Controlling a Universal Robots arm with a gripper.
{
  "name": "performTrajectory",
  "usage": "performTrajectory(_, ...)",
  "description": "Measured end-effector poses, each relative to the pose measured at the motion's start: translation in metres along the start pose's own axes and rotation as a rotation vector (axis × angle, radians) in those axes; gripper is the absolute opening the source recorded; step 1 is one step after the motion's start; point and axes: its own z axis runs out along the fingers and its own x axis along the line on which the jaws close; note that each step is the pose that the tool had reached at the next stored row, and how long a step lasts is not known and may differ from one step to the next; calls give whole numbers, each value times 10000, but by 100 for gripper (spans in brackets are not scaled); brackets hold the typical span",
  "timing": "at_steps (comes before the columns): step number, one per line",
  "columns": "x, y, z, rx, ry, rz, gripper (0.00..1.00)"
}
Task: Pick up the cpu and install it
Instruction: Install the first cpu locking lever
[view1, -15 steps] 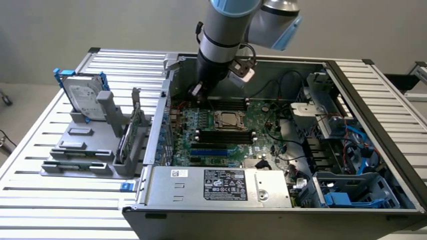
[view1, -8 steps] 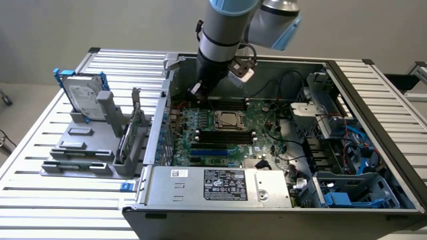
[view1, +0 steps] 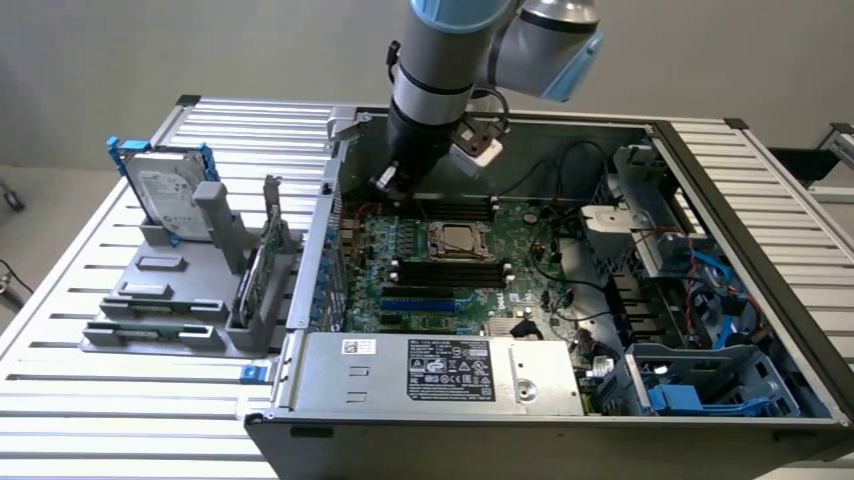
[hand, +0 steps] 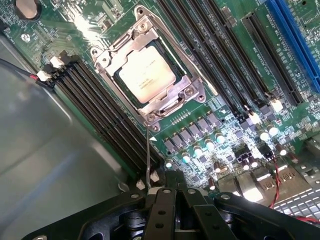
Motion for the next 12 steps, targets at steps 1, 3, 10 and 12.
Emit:
performTrajectory(1, -10, -12, 2, -4, 16, 52, 11)
performTrajectory(3, -23, -30, 6, -14, 64, 196, 11)
performTrajectory(10, -38, -47, 9, -15, 311, 779, 11)
performTrajectory(12, -39, -49, 9, -11, 392, 949, 11)
